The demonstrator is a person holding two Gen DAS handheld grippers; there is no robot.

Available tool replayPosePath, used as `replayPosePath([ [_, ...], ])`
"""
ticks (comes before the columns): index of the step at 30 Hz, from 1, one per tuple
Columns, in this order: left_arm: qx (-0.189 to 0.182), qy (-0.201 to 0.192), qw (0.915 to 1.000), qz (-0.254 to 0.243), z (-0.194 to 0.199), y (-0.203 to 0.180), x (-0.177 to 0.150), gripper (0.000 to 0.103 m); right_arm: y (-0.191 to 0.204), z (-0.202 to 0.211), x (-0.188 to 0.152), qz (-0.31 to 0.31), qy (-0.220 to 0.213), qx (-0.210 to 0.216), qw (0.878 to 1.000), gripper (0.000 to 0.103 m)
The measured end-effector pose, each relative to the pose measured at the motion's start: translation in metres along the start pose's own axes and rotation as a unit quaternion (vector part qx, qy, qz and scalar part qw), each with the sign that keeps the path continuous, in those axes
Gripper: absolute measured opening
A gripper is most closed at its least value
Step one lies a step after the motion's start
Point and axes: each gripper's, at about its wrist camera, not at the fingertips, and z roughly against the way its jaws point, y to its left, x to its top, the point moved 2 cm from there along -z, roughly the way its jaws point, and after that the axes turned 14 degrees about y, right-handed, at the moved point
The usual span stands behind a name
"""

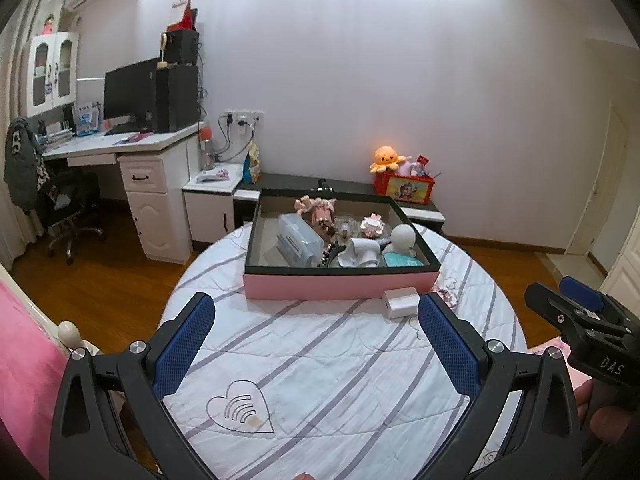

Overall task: Organize rigid objects
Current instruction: 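Withdraw both tools from the box toward the white adapter, then grasp the white power adapter with the left tool while the right tool grasps the pixel-block figure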

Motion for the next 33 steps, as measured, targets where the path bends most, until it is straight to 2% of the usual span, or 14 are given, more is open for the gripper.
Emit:
replayPosePath([
  [10,-0.03,0.062,0.9976,-0.01,-0.067,-0.034,0.008,0.103,-0.037,-0.04,-0.004,-0.029,0.047,-0.021,0.998,0.097],
  [17,-0.053,0.115,0.9917,-0.023,-0.135,-0.069,0.017,0.103,-0.069,-0.076,-0.01,-0.053,0.088,-0.038,0.994,0.097],
  [25,-0.055,0.178,0.9823,-0.021,-0.215,-0.098,0.022,0.103,-0.102,-0.107,-0.017,-0.076,0.123,-0.045,0.989,0.097],
  [30,-0.052,0.195,0.9792,-0.018,-0.242,-0.108,0.023,0.103,-0.11,-0.125,-0.017,-0.079,0.138,-0.043,0.986,0.097],
  [33,-0.053,0.192,0.9799,-0.018,-0.253,-0.11,0.024,0.103,-0.109,-0.133,-0.015,-0.074,0.146,-0.04,0.986,0.097],
])
